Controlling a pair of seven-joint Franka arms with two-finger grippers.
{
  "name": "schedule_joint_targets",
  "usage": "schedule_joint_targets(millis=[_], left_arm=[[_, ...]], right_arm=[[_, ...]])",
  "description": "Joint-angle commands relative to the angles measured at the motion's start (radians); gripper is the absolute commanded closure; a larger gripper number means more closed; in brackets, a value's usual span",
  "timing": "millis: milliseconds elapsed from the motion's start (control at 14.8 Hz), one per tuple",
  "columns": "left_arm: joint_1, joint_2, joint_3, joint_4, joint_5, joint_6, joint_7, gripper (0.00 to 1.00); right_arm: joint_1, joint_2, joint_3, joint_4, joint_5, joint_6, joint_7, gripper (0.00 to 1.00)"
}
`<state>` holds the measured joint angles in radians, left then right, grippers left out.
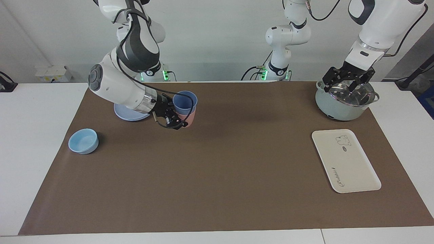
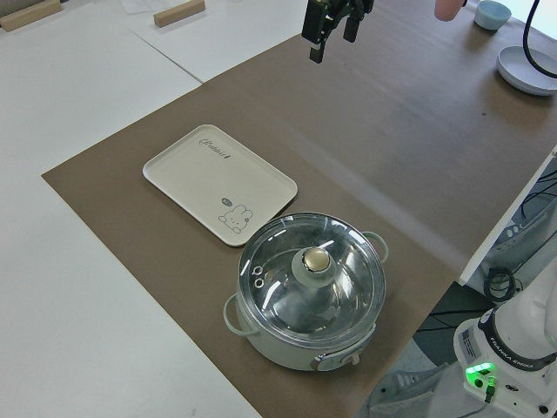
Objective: Place cup on tray
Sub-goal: 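Lift the nested cups with the right gripper toward the table center, then reach the left gripper toward the blue cup rim held by the right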
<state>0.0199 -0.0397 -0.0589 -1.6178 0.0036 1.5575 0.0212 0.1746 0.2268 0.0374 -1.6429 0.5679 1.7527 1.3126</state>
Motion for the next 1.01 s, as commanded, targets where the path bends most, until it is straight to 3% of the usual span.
schedule_joint_targets(millis=[0, 338, 676, 946], left_arm=[[0.006, -0.003, -0.001, -0.004, -0.011, -0.010, 0.005, 0.00], [0.006, -0.005, -0.002, -0.004, -0.011, -0.022, 0.005, 0.00], [-0.030, -0.011, -0.015, -0.017, -0.025, -0.002, -0.015, 0.00], [-0.136, -0.017, -0.015, -0.034, -0.178, 0.079, -0.215, 0.00]], right_arm=[[0.069, -0.044, -0.001, 0.026, -0.161, 0.034, 0.146, 1.00], [0.134, -0.061, 0.007, 0.074, -0.181, 0.037, 0.319, 1.00], [0.192, -0.060, 0.007, 0.063, -0.174, 0.147, 0.491, 1.00], [0.197, -0.055, 0.007, 0.052, -0.175, 0.176, 0.497, 1.00]])
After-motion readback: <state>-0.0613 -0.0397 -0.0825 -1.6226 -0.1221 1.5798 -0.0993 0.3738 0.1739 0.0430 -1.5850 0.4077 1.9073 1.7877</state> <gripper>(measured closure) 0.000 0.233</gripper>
